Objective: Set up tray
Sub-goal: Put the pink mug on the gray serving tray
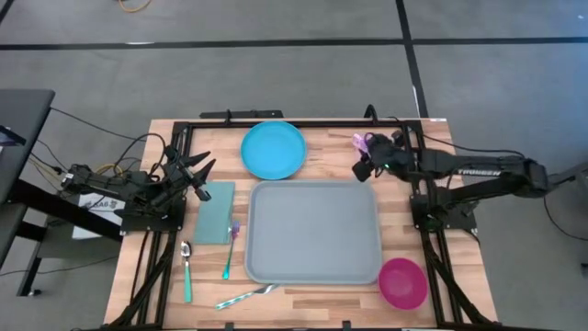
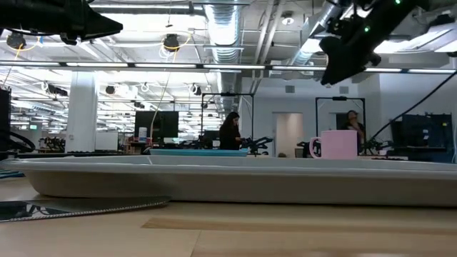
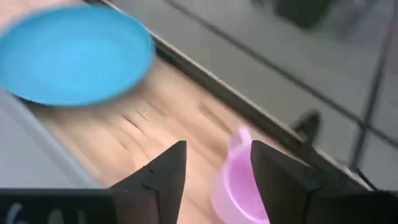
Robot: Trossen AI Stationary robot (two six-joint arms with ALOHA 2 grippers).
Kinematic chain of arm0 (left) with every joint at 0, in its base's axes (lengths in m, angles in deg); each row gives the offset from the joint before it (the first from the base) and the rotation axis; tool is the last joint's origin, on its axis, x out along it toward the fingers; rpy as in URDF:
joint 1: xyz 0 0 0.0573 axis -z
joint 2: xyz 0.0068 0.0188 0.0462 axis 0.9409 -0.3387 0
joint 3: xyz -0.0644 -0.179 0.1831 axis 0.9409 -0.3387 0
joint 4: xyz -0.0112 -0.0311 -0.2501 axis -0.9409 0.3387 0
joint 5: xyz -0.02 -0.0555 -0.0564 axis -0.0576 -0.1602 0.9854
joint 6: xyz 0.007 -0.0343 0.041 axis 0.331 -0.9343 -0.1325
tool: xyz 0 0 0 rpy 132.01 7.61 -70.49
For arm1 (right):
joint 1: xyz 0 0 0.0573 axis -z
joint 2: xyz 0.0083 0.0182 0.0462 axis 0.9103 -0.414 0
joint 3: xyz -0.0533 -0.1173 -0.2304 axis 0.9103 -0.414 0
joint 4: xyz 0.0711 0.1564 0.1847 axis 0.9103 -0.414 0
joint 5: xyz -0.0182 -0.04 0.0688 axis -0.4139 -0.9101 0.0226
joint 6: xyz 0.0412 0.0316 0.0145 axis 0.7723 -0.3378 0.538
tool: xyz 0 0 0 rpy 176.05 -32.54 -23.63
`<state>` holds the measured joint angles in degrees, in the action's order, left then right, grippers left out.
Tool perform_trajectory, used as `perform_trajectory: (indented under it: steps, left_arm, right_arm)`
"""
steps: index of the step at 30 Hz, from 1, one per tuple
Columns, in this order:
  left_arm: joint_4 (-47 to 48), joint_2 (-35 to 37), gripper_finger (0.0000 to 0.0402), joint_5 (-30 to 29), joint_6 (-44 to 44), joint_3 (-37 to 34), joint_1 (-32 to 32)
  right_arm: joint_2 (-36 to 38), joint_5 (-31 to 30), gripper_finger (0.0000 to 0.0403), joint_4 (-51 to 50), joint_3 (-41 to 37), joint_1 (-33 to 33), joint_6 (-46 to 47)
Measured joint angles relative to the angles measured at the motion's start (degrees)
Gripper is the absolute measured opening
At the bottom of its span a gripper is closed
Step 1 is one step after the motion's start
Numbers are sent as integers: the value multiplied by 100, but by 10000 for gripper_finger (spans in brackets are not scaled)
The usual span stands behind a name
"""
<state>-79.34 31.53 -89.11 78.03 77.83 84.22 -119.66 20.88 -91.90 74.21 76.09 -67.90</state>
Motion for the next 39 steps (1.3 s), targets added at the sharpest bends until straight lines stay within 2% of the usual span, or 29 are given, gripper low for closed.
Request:
perform_trajectory:
  steps: [2, 6, 8, 12, 15, 22, 30, 39]
  left_arm:
    - [0, 0, 114, 0, -34, 0, 0]
    - [47, 0, 114, 0, -40, 0, 0]
    - [50, 0, 114, 5, -66, 0, 2]
    - [38, 0, 114, 141, -375, 0, 0]
    - [-9, 1, 114, 332, -387, 0, 0]
    - [-133, 0, 114, 391, -347, 0, 2]
    - [-225, 2, 114, 391, -345, 0, 0]
    - [-157, 2, 114, 652, -708, 0, 0]
  right_arm:
    - [-228, 367, 182, -423, 203, 158, 166]
    - [-728, 1613, 184, -402, 250, 530, 116]
    - [-1042, 2027, 183, -404, 250, 698, 81]
    - [-1634, 1909, 179, -364, 250, 906, 536]
    - [-1911, 1760, 175, -377, 250, 1052, 496]
    - [-1995, 1718, 171, -388, 424, 1259, 376]
    - [-1937, 1682, 170, -493, 782, 1383, -330]
    - [-2772, 1703, 170, -857, 784, 1926, -228]
